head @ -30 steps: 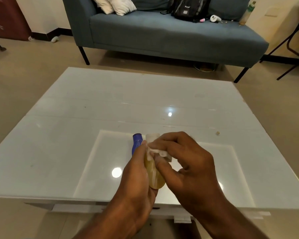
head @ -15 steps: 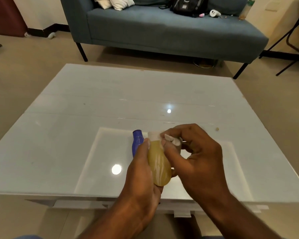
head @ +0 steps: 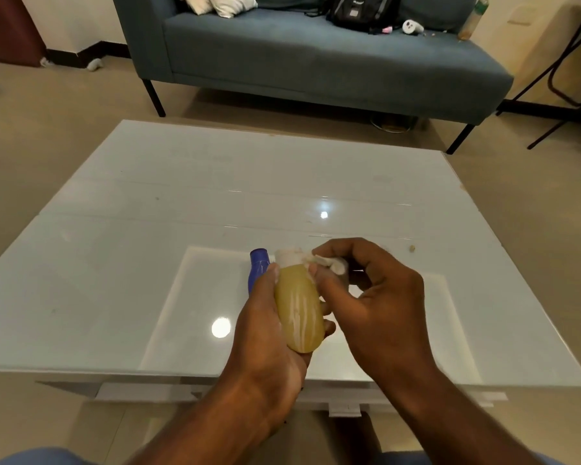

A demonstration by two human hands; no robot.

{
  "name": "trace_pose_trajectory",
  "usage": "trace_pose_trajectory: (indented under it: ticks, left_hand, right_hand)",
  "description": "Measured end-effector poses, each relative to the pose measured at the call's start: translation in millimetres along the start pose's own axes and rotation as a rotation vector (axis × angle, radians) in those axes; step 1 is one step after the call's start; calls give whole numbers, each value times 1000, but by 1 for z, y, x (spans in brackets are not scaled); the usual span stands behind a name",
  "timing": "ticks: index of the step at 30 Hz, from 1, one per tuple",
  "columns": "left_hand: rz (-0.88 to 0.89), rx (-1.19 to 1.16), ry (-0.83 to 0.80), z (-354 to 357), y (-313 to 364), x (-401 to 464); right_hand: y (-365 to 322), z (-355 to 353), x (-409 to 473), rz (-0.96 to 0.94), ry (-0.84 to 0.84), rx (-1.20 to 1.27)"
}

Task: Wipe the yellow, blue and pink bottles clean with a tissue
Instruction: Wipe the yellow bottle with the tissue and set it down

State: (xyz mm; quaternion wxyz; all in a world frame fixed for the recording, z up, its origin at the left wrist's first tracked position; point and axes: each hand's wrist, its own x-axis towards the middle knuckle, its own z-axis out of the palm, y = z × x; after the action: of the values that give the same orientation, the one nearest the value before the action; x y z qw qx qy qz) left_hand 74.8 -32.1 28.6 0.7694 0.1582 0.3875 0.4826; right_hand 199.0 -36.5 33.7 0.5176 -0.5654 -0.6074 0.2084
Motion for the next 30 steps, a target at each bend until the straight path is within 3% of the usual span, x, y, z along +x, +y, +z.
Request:
trace_pose_trajectory:
  ticks: [3, 7, 12, 15, 19, 24, 30]
  left_hand:
    - [-8, -18, -3, 0, 3, 0]
    - [-49, 32, 2, -2, 4, 2]
    - [-55, 25, -45, 1, 5, -2]
    - [-71, 112, -49, 2, 3, 0]
    - [-73, 56, 7, 1, -3, -2]
    - [-77, 127, -34, 5, -7, -5]
    - [-56, -4, -30, -7, 0, -2]
  right_hand:
    - [-9, -1, -5, -103, -95, -17]
    - [3, -5, 1, 9, -11, -3]
    - [-7, -3, -2, -58, -75, 47]
    - [-1, -4, 1, 6, -18, 78]
    - [-15, 0, -5, -51, -124, 69]
    - [-9, -6, 2, -12, -66, -14]
    - [-20, -2, -13, 14, -242, 173]
